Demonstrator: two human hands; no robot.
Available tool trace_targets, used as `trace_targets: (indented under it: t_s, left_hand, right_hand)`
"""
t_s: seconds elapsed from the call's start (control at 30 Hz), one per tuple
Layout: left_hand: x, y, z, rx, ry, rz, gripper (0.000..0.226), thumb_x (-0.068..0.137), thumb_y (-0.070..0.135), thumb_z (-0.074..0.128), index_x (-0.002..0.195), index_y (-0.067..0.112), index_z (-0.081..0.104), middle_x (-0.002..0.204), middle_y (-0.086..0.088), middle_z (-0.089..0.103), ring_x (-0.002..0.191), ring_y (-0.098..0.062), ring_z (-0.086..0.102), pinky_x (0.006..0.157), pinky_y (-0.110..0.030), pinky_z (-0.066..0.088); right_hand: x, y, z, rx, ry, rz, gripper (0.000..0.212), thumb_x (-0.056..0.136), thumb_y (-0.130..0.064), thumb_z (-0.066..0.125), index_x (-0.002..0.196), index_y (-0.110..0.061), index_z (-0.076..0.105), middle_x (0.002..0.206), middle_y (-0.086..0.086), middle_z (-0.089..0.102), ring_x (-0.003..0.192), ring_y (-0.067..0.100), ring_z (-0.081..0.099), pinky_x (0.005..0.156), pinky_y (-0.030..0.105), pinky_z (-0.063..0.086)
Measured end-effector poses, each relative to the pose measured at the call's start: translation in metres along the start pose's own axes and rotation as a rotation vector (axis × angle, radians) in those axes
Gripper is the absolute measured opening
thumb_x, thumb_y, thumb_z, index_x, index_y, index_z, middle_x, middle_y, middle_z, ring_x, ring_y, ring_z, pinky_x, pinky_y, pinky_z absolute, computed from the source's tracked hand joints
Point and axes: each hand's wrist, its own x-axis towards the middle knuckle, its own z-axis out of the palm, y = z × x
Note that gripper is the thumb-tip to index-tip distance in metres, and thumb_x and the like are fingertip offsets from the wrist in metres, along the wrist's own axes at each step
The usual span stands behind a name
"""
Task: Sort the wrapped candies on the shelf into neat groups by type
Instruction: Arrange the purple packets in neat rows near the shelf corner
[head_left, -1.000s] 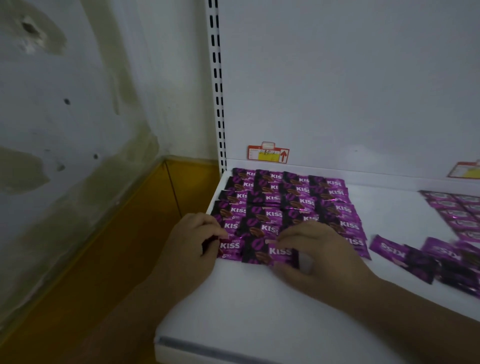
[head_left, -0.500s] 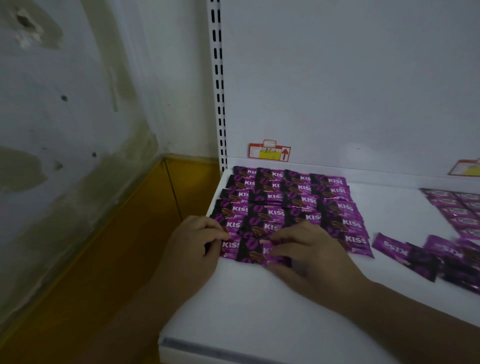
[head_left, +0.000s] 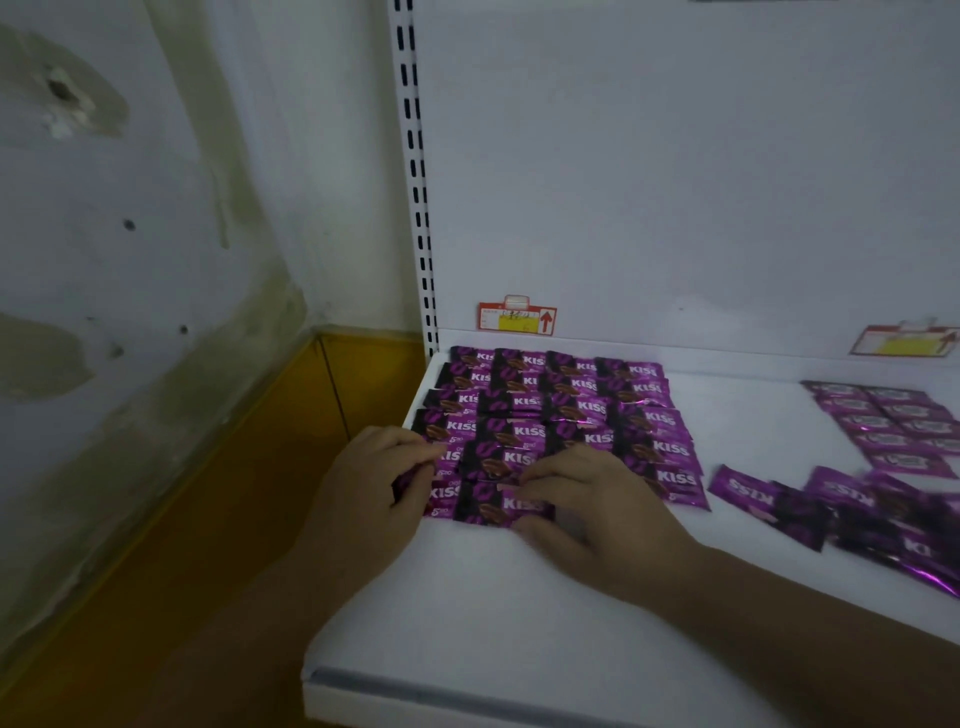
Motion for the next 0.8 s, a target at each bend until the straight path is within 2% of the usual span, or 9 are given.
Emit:
trace_targets:
  t_s: [0.13, 0.2, 0.3, 0.47, 0.6, 0.67, 0.73, 0.8]
  left_hand:
    - [0.031, 0.026, 0.004, 0.011, -0.077, 0.113, 0.028, 0.091, 0.021, 0.055, 0.118, 0.018, 0.061, 0.112, 0.002, 0.061, 0.104, -0.006, 0.048, 0.084, -0.008, 0.028]
    - [0.048, 0.044, 0.016, 0.028, -0.122, 0.17, 0.036, 0.093, 0.03, 0.05, 0.128, 0.022, 0.053, 0.125, 0.005, 0.055, 0.111, -0.003, 0.042, 0.091, -0.014, 0.026]
    - [0.064, 0.076, 0.04, 0.042, -0.22, 0.271, 0.043, 0.094, 0.036, 0.047, 0.136, 0.024, 0.044, 0.139, 0.005, 0.044, 0.127, -0.008, 0.034, 0.102, -0.019, 0.019]
    - [0.069, 0.129, 0.076, -0.063, -0.29, 0.447, 0.035, 0.091, 0.027, 0.054, 0.125, 0.021, 0.055, 0.128, 0.007, 0.051, 0.117, -0.004, 0.039, 0.093, 0.0, 0.014]
    - [0.069, 0.162, 0.099, -0.094, -0.39, 0.479, 0.032, 0.09, 0.028, 0.055, 0.122, 0.028, 0.057, 0.12, 0.013, 0.054, 0.107, 0.002, 0.044, 0.081, 0.005, 0.023]
    - [0.067, 0.176, 0.109, -0.074, -0.425, 0.477, 0.037, 0.089, 0.033, 0.056, 0.126, 0.029, 0.054, 0.124, 0.012, 0.054, 0.114, -0.003, 0.046, 0.086, 0.0, 0.024]
    - [0.064, 0.188, 0.121, 0.016, -0.464, 0.462, 0.043, 0.088, 0.038, 0.057, 0.129, 0.026, 0.05, 0.128, 0.007, 0.053, 0.119, -0.011, 0.045, 0.097, -0.019, 0.032]
    - [0.064, 0.199, 0.128, 0.122, -0.494, 0.445, 0.035, 0.088, 0.04, 0.057, 0.116, 0.02, 0.056, 0.114, 0.001, 0.059, 0.108, -0.018, 0.053, 0.093, -0.033, 0.044]
  right_hand:
    - [-0.01, 0.007, -0.017, -0.055, -0.06, 0.009, 0.031, 0.084, -0.035, 0.059, 0.107, -0.016, 0.069, 0.11, 0.0, 0.066, 0.099, 0.016, 0.062, 0.088, 0.028, 0.044]
    - [-0.021, 0.013, -0.028, -0.091, -0.091, 0.018, 0.034, 0.084, -0.034, 0.06, 0.112, -0.016, 0.066, 0.118, 0.003, 0.062, 0.106, 0.019, 0.059, 0.091, 0.032, 0.044]
    - [-0.047, 0.021, -0.047, -0.128, -0.081, 0.055, 0.035, 0.085, -0.033, 0.061, 0.115, -0.017, 0.064, 0.123, 0.006, 0.059, 0.111, 0.022, 0.057, 0.096, 0.034, 0.042]
    - [-0.1, 0.033, -0.081, -0.163, -0.03, 0.172, 0.03, 0.082, -0.032, 0.063, 0.108, -0.017, 0.066, 0.118, 0.006, 0.061, 0.107, 0.023, 0.058, 0.092, 0.034, 0.044]
    - [-0.137, 0.043, -0.109, -0.232, -0.039, 0.259, 0.023, 0.077, -0.028, 0.067, 0.098, -0.02, 0.069, 0.11, 0.0, 0.064, 0.101, 0.019, 0.06, 0.086, 0.034, 0.046]
    - [-0.152, 0.052, -0.121, -0.288, -0.041, 0.307, 0.02, 0.075, -0.024, 0.069, 0.094, -0.021, 0.07, 0.103, -0.004, 0.067, 0.096, 0.018, 0.062, 0.08, 0.035, 0.048]
    - [-0.163, 0.06, -0.132, -0.352, -0.023, 0.373, 0.02, 0.07, -0.019, 0.074, 0.089, -0.021, 0.073, 0.096, -0.005, 0.069, 0.087, 0.019, 0.064, 0.072, 0.036, 0.051]
    - [-0.168, 0.068, -0.138, -0.425, -0.016, 0.442, 0.024, 0.062, -0.019, 0.082, 0.085, -0.021, 0.075, 0.09, -0.006, 0.071, 0.08, 0.02, 0.065, 0.066, 0.034, 0.051]
